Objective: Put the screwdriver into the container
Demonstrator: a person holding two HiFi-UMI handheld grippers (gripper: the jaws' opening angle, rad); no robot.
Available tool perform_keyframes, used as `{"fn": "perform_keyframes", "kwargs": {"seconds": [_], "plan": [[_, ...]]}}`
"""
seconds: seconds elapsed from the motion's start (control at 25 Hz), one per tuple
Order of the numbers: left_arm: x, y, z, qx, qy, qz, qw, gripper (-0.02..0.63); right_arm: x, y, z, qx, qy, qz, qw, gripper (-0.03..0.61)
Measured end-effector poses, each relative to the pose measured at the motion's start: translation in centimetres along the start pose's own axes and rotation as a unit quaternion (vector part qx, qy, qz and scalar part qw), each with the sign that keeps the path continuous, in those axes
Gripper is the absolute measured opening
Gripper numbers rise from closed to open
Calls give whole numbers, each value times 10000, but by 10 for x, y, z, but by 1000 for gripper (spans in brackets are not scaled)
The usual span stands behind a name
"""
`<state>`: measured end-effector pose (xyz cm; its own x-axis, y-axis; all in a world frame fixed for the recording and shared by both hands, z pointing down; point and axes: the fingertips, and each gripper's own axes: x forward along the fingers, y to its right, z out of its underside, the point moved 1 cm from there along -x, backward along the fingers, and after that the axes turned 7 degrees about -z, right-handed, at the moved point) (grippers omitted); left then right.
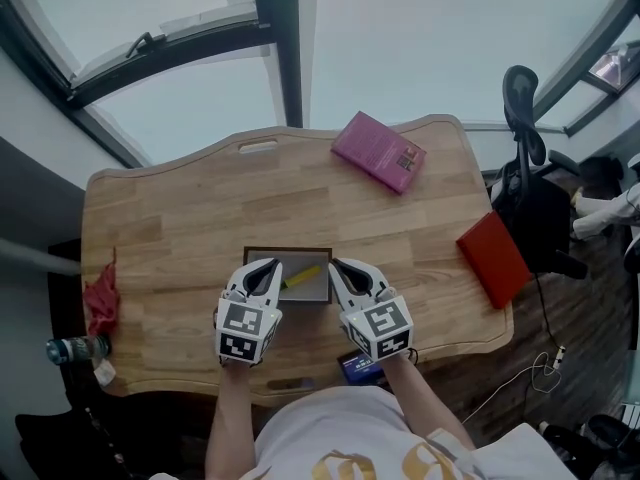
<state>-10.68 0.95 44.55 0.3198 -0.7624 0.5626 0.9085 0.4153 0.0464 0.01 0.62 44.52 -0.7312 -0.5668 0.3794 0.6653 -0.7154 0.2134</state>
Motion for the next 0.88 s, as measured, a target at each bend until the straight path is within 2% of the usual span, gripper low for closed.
{"fn": "perform_keyframes", "kwargs": {"seconds": [0.08, 0.16, 0.36, 0.52, 0.76, 0.88], "plan": [[-7, -5, -4, -505, 200, -37, 9985, 12, -2, -2, -3, -8, 42, 4, 10000, 32], [-14, -9, -8, -745, 380, -122, 9964, 12, -3, -2, -7, -35, 98, 10, 9999, 32], [-34, -14, -23, -752, 867, -414, 9925, 12, -7, -2, -17, -110, 196, 104, 9997, 32], [-46, -19, -30, -618, 1046, -702, 9901, 14, -10, -3, -24, -137, 289, 231, 9992, 32], [-55, -17, -34, -810, 1210, -570, 9877, 12, -16, -7, -26, -261, 309, 404, 9984, 32], [-56, -16, -35, -771, 1275, -586, 9871, 12, -19, -8, -26, -365, 301, 476, 9977, 31]]}}
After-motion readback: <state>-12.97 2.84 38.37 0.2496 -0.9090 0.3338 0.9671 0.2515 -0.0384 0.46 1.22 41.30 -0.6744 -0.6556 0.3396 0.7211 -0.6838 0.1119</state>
